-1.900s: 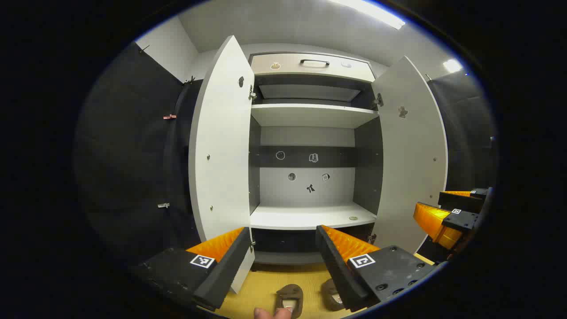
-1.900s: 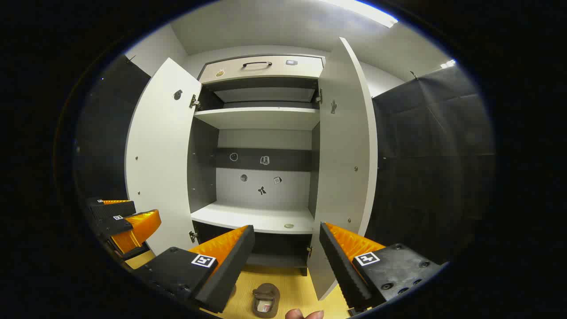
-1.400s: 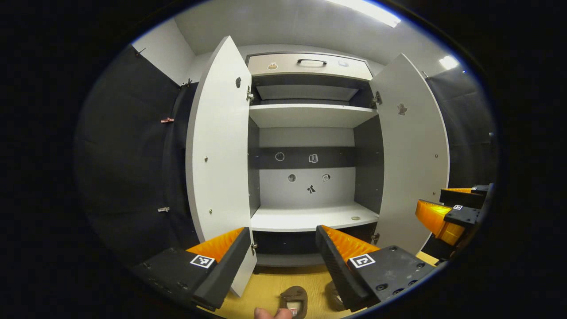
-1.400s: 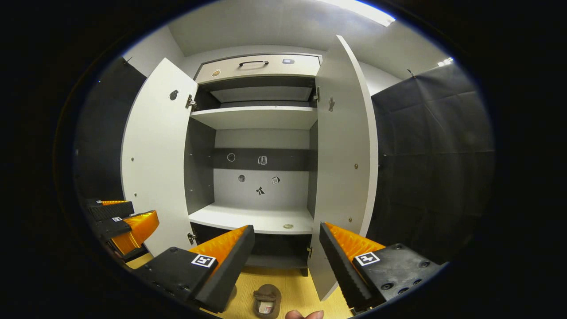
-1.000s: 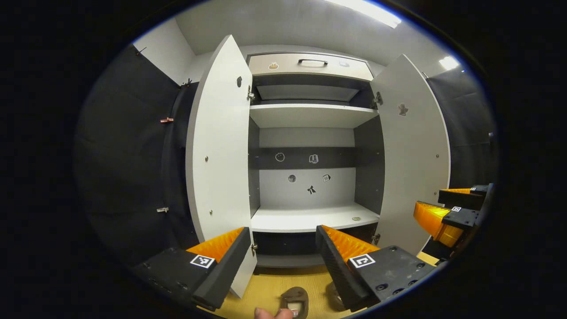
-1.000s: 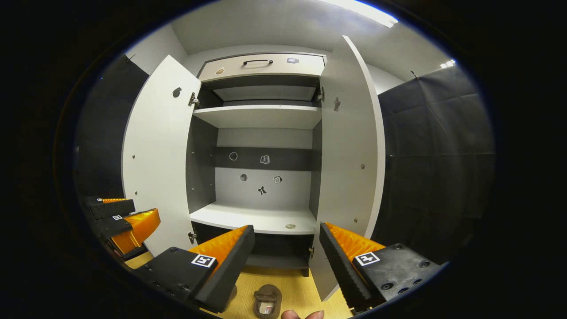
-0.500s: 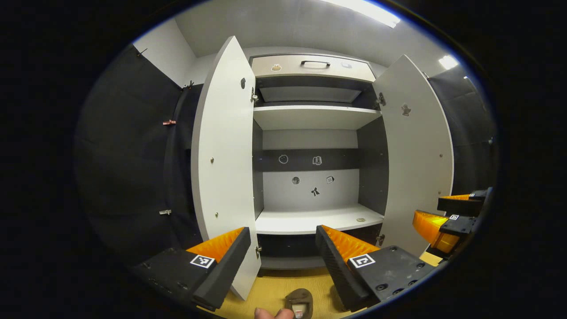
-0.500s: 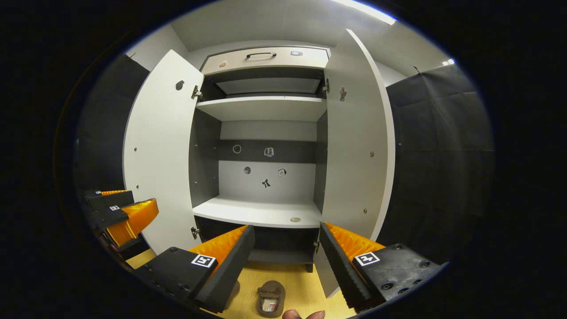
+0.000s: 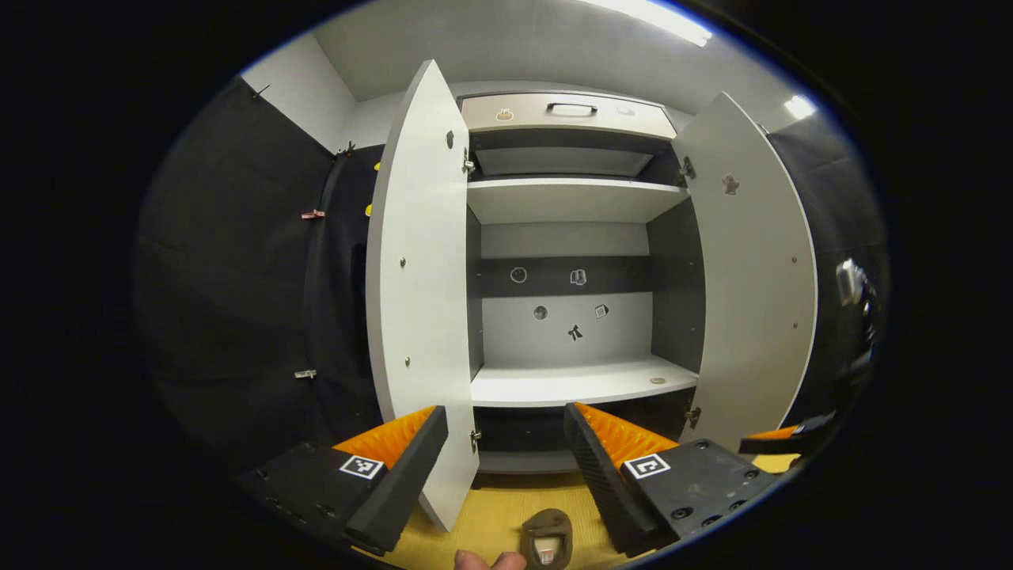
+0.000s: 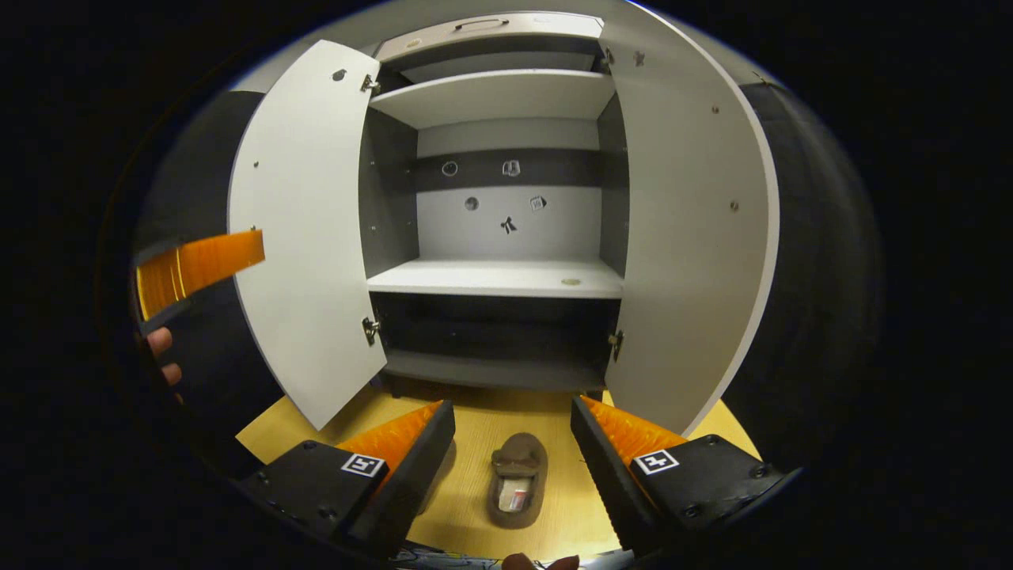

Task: Grab one shoe with the right hand and put it into the shoe cabinet, grab the other shoe with the left hand and put it into the shoe cabinet; then close the right door with the right hand and the left door with the left hand.

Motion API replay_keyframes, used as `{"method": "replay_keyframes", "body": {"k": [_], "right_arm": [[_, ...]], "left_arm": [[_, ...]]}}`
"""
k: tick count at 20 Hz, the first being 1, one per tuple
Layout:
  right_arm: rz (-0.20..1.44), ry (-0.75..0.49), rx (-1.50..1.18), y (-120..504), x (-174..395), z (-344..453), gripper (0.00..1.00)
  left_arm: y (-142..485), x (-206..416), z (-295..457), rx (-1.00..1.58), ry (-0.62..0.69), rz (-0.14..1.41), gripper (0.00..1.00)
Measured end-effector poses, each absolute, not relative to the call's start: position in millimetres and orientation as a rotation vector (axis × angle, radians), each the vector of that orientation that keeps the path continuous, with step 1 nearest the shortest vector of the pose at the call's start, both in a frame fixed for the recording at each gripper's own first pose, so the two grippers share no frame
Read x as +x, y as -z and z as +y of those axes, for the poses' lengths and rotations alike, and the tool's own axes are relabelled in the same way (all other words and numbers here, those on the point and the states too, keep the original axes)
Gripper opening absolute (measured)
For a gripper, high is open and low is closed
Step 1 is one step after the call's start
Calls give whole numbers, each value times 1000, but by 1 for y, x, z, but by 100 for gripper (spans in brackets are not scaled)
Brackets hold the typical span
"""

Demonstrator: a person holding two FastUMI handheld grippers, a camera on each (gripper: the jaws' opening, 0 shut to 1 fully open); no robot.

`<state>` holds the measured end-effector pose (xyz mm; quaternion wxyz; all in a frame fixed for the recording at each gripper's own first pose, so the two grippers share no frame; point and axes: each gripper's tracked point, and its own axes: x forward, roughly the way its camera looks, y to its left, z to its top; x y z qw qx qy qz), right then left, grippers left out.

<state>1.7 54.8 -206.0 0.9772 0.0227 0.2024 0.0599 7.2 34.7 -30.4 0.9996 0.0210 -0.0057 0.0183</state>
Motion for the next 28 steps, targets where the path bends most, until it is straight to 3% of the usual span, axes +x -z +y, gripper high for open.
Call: {"method": "replay_keyframes", "body": {"k": [16,19,21,24,25,26,28], "right_arm": [[814,-144,141,421,23,92,98],[844,-122,129,451,33,93,84],[829,-90,127,463,45,92,84],[805,-32,117,475,66,86,61],[795,-16,122,477,72,85,64],[785,7,119,479,78,82,61],[767,16,124,480,83,79,36]], "left_arm": [[90,11,59,19,-75,96,95],[97,9,64,24,-76,103,95],[104,9,67,29,-77,116,95],[113,9,65,19,-51,134,95],[116,10,64,13,-46,143,94],[119,11,62,8,-40,152,95],[120,13,60,7,-35,158,95]]}}
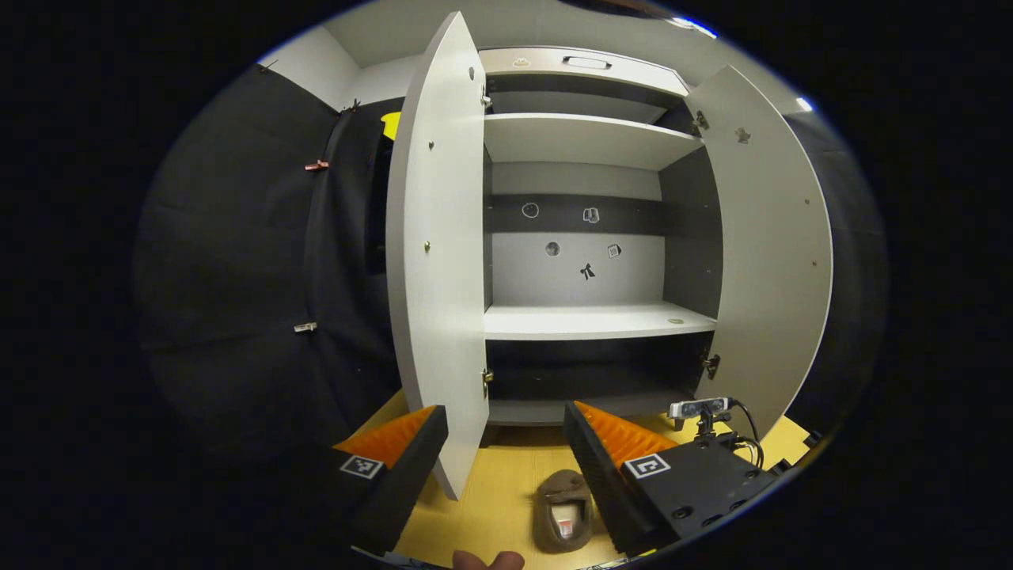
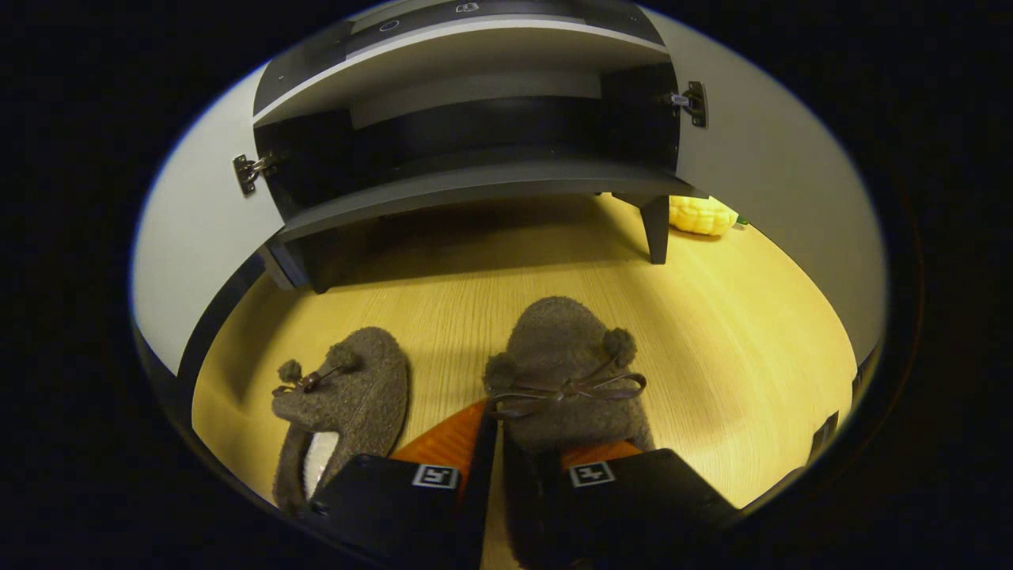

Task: Grab one shoe with the right hand and put it into the shoe cabinet, grab the other shoe with the left hand and put it into the shoe cabinet; then close the right door with the right hand and the left door with the left hand.

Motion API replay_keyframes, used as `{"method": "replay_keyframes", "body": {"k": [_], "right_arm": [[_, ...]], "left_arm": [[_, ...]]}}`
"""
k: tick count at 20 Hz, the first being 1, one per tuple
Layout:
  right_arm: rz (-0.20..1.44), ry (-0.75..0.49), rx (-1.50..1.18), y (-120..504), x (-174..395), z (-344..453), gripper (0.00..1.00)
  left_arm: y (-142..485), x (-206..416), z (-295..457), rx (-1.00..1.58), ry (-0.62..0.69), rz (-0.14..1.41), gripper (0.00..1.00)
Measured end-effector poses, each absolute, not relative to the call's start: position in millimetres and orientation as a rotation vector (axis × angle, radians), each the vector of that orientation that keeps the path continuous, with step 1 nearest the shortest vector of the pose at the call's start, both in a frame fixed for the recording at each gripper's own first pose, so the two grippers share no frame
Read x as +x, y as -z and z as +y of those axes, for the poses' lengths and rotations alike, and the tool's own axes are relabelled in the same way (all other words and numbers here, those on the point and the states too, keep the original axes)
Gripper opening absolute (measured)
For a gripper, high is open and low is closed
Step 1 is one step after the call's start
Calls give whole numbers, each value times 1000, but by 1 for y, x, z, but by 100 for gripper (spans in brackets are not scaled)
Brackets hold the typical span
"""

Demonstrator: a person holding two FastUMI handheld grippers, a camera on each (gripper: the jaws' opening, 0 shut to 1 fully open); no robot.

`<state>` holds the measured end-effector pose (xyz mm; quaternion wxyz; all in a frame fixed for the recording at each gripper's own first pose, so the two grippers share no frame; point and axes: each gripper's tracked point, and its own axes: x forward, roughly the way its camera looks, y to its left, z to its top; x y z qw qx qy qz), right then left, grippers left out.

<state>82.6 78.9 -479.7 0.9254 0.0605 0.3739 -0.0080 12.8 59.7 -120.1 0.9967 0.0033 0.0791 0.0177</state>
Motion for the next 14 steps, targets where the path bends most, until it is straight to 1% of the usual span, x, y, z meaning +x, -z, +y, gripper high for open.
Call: {"method": "replay_keyframes", "body": {"k": [1,2,3,5,8,14], "right_arm": [[766,11,123,481,83,81,22],[763,14,107,478,82,78,22],[749,10,105,476,82,78,7],[752,-9,108,470,79,78,8],[738,-34,126,445,78,77,8],[657,-64,136,350,83,66,8]], "left_arm": [[121,14,59,4,-35,159,95],[120,16,59,-1,-36,161,95],[120,18,59,-3,-39,163,95],[118,20,60,-1,-42,157,95],[118,23,60,-5,-47,158,95],[119,26,55,-6,-39,164,95]]}}
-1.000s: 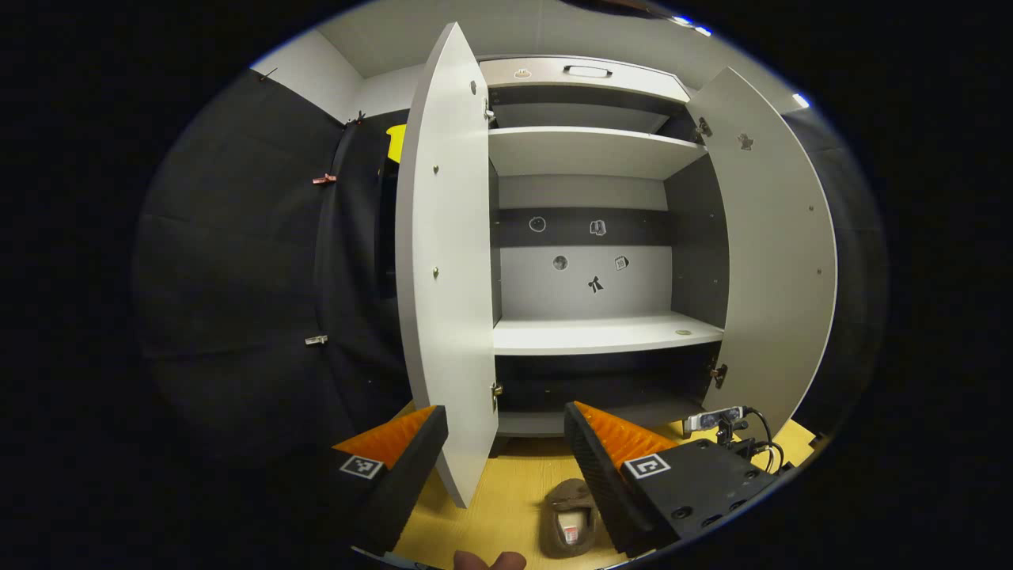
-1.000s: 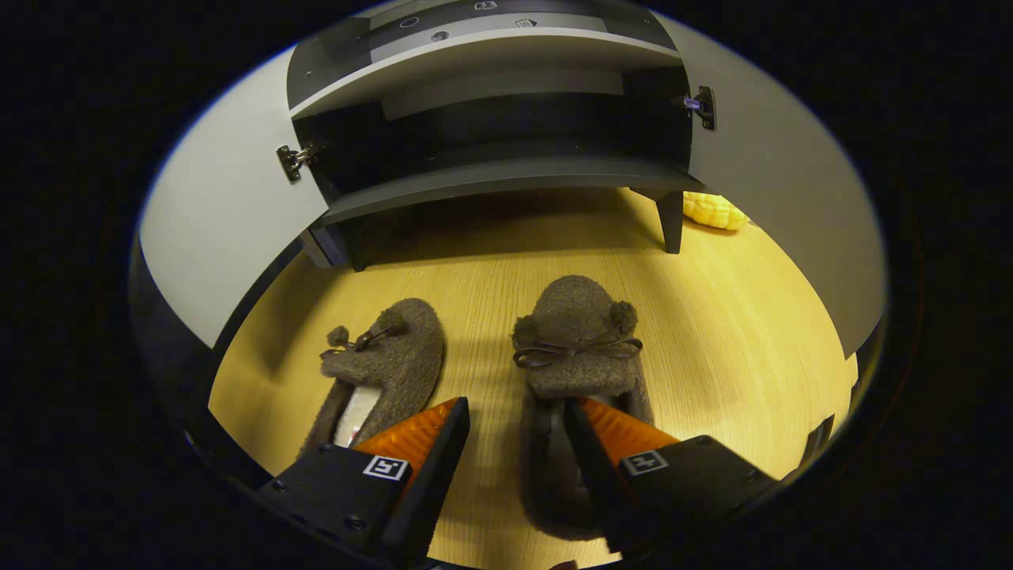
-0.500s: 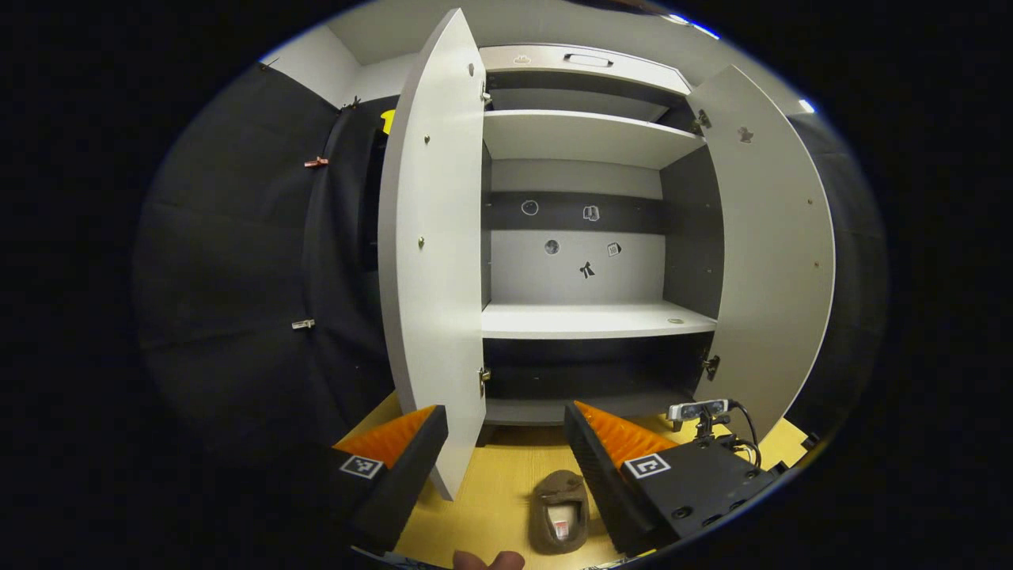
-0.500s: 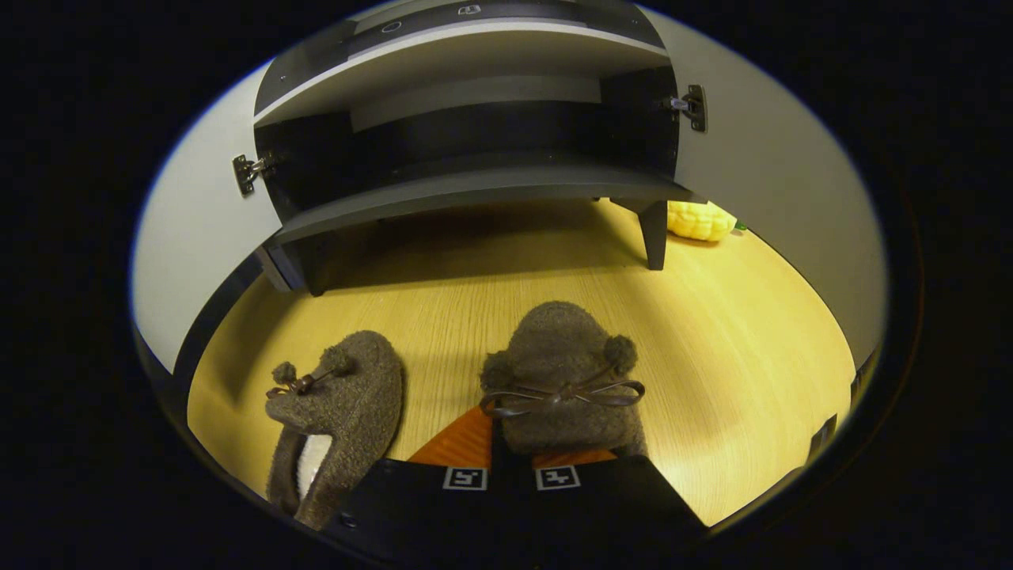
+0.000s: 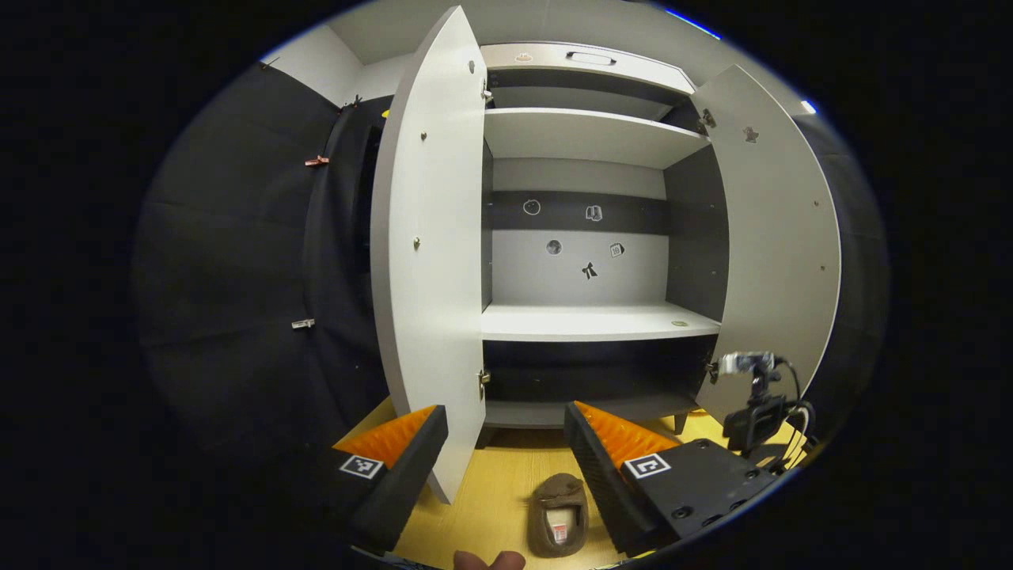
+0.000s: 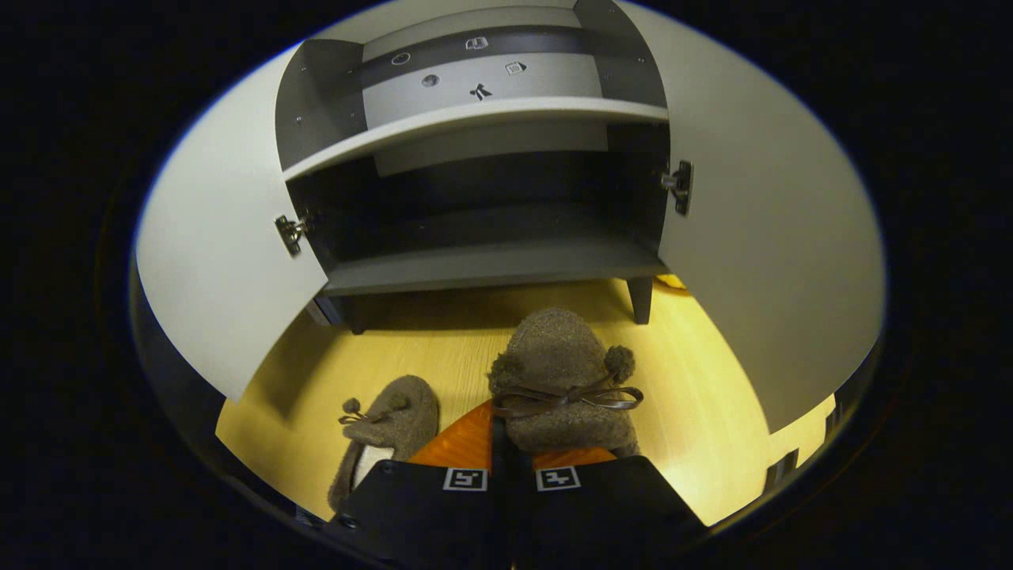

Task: Grab one shoe with the right hand and put it into the shoe cabinet, grab the other shoe with the left hand and put it into the shoe cabinet; then close the right door with the right hand and the left door with the left hand.

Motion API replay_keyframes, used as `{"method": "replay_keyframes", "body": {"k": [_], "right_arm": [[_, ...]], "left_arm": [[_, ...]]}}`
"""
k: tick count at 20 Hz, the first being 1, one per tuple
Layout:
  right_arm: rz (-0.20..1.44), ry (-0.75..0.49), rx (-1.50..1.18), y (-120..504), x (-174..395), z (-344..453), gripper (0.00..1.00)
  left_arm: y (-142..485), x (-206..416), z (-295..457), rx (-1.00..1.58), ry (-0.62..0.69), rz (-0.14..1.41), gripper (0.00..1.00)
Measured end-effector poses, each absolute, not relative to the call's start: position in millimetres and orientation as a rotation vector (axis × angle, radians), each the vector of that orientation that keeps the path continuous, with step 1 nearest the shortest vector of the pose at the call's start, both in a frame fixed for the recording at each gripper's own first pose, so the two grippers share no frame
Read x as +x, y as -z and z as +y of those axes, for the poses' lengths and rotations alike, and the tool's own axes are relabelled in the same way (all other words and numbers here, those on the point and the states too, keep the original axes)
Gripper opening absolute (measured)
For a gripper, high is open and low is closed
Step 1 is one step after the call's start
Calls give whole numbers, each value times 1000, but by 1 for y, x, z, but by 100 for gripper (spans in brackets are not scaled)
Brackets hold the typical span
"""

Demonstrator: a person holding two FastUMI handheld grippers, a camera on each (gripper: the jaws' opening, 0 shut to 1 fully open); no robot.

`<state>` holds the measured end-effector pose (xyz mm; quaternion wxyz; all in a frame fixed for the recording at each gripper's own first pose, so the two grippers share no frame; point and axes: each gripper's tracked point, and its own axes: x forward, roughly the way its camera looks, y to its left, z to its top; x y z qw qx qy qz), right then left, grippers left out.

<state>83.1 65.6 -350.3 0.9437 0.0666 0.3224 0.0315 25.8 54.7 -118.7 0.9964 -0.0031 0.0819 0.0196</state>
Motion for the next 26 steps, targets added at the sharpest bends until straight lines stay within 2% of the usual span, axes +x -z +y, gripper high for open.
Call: {"method": "replay_keyframes", "body": {"k": [11,18,26], "right_arm": [[571,-61,129,185,122,46,8],[459,-64,96,102,208,47,8],[449,-77,77,81,313,51,7]], "left_arm": [[105,31,35,-4,31,138,95],[106,28,30,-2,45,141,95],[102,28,32,-13,29,133,95]]}}
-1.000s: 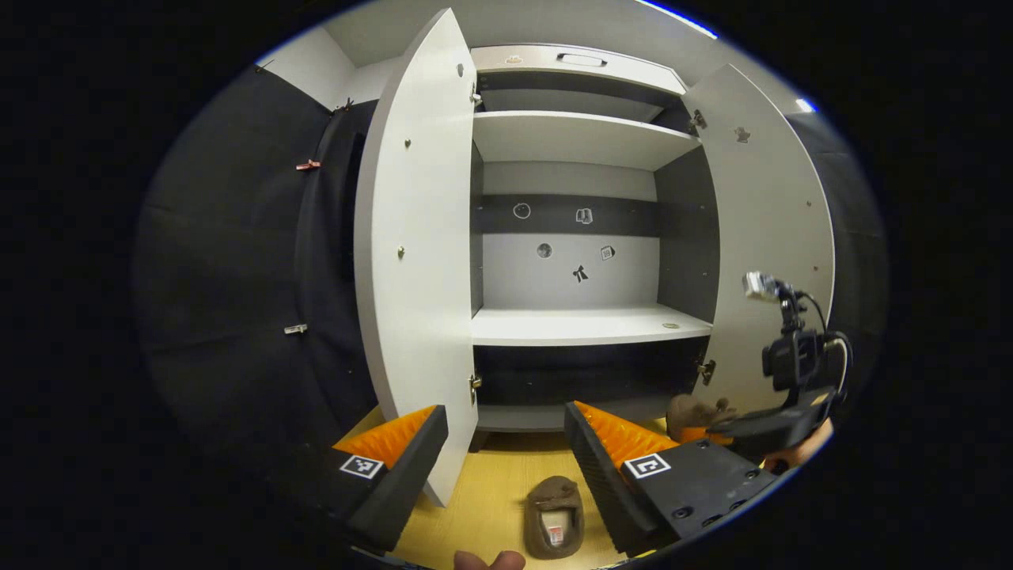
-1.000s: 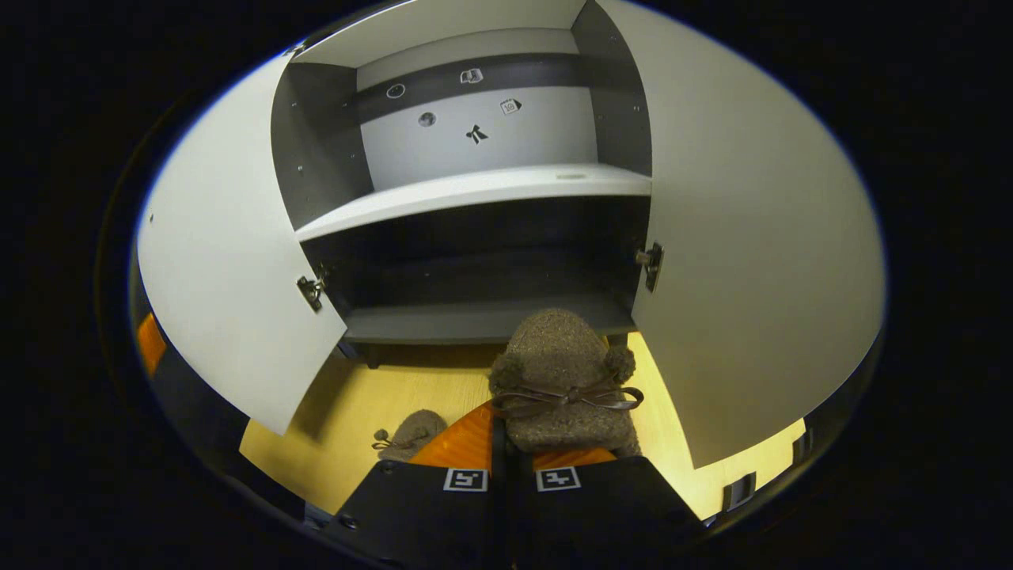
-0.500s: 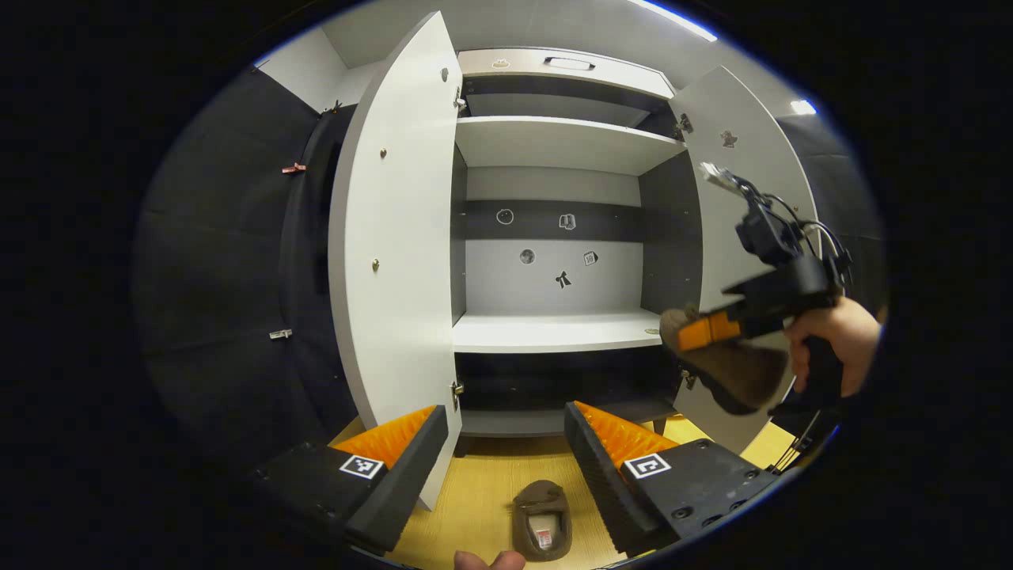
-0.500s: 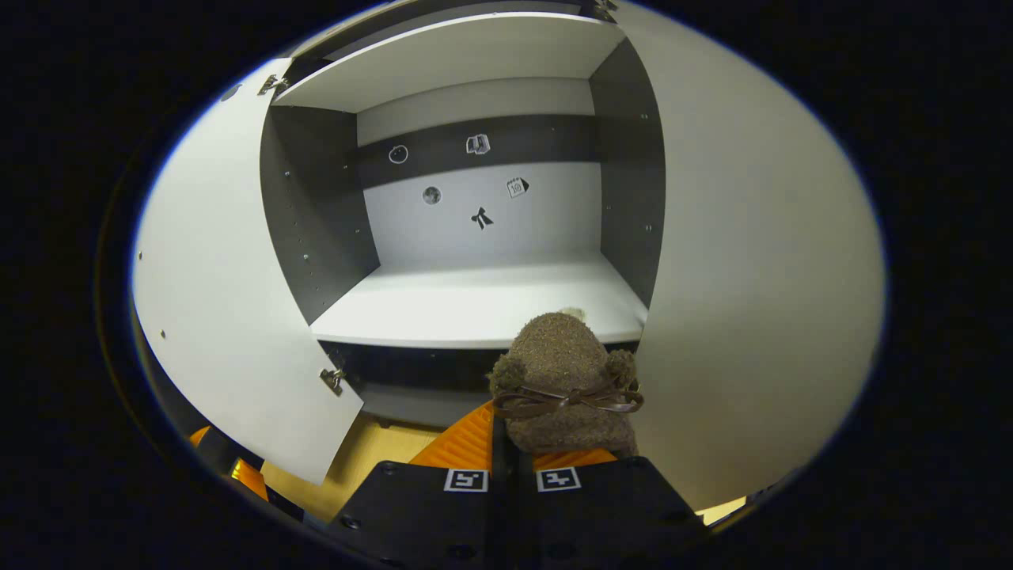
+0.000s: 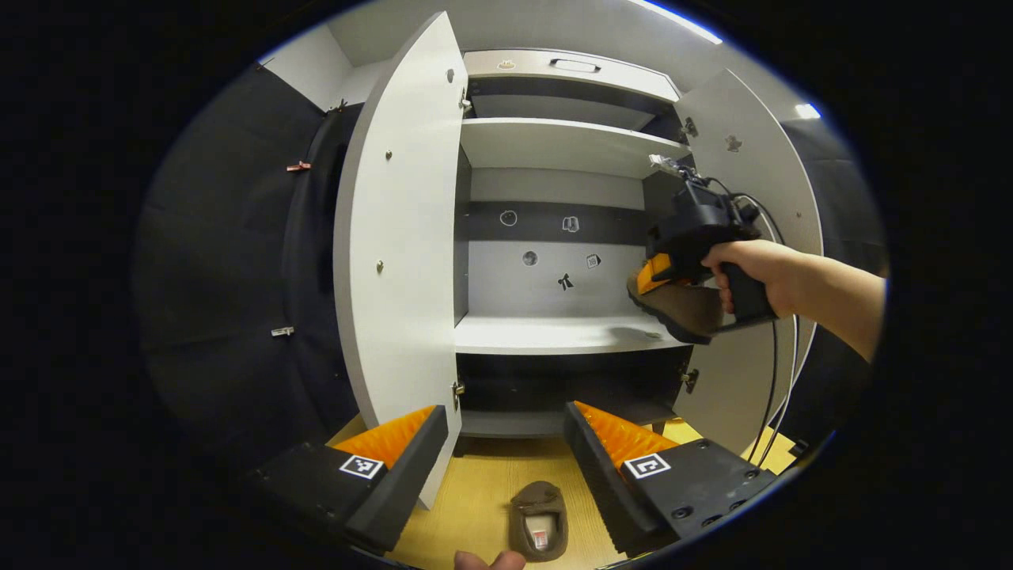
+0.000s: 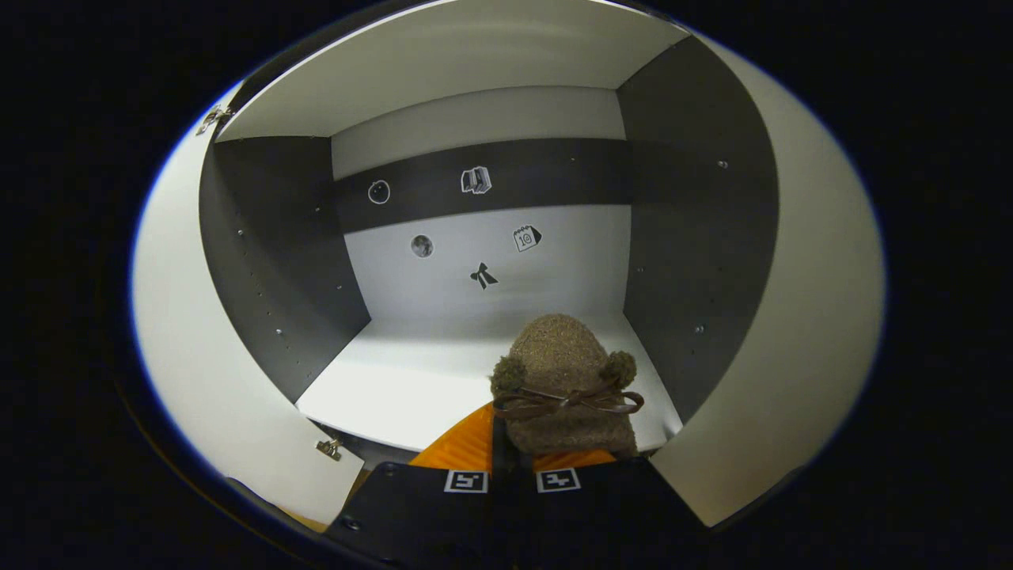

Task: Grab one shoe with the right hand and put it into the shoe cabinet, grab the other shoe with the left hand and put it into the shoe cabinet; then close the right door with the right hand and the left door with the left hand.

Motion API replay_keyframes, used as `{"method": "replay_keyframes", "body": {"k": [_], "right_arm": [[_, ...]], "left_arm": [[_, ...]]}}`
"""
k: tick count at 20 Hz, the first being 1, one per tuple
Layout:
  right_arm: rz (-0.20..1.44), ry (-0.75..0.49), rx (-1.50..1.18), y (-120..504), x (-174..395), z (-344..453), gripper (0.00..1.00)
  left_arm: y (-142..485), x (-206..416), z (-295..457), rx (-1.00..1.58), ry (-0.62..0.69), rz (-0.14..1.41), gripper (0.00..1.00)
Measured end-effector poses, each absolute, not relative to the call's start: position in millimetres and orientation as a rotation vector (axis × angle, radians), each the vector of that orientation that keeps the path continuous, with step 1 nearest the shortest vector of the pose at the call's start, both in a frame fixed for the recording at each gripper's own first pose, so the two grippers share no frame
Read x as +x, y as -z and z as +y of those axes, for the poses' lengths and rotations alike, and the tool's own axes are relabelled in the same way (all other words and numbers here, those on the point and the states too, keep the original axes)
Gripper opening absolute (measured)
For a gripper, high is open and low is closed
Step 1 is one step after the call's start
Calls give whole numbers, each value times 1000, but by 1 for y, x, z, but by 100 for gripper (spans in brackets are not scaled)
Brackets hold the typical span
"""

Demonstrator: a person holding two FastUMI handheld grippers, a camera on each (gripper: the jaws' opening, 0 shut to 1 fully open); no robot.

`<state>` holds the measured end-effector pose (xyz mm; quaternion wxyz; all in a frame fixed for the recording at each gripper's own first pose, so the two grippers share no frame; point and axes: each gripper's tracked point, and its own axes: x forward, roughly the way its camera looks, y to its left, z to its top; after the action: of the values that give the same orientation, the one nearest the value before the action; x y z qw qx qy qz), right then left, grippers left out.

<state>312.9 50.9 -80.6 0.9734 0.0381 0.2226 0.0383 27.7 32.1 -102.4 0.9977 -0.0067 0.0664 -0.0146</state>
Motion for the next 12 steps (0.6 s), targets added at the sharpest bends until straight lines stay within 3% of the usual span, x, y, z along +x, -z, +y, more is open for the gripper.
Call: {"method": "replay_keyframes", "body": {"k": [12], "right_arm": [[506,-39,83,134,420,55,7]], "left_arm": [[111,29,33,-38,14,154,95]]}}
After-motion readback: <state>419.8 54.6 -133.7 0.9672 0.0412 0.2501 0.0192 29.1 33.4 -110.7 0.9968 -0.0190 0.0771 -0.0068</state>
